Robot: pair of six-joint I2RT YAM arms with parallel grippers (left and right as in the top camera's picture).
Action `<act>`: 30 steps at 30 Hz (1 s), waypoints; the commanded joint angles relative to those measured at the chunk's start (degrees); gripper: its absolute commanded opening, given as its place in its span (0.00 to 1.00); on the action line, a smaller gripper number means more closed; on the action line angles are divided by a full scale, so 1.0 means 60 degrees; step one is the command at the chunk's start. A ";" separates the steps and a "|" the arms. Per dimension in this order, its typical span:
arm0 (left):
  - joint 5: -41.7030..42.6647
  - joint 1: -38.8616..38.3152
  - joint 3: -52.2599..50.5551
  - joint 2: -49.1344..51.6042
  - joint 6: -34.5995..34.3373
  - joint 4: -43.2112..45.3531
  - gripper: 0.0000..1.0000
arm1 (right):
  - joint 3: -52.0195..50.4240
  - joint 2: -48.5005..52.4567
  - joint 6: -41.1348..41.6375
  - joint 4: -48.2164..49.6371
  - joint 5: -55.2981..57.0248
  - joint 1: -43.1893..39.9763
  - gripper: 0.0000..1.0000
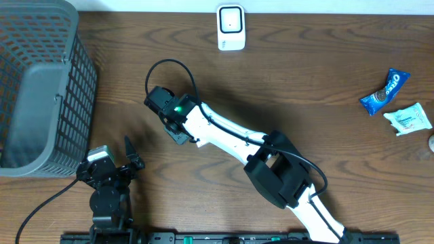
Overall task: Scan the item barcode
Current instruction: 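Reach the right gripper over the orange snack box, then grasp the orange snack box with the right gripper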
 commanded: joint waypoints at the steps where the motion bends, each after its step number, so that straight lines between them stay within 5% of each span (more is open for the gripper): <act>1: -0.0080 -0.0036 -0.0273 -0.0007 0.0058 -0.0095 0.98 | 0.0015 -0.0029 0.0127 -0.0550 -0.0488 -0.0015 0.01; 18: -0.0080 -0.0036 -0.0273 -0.0007 0.0058 -0.0095 0.98 | 0.0069 -0.0076 -0.0878 -0.4466 0.1031 -0.0044 0.01; 25: -0.0080 -0.0036 -0.0273 -0.0007 0.0058 -0.0095 0.98 | 0.0372 -0.1013 -0.0878 -0.4608 0.0885 -0.0025 0.01; 29: -0.0084 -0.0036 -0.0273 -0.0007 0.0058 -0.0095 0.98 | 0.0659 -0.1814 0.0153 -0.4452 0.0157 -0.0175 0.01; 30: -0.0080 -0.0036 -0.0273 -0.0007 0.0058 -0.0095 0.98 | 0.0663 -0.2000 0.0710 -0.4393 -0.0022 -0.0211 0.08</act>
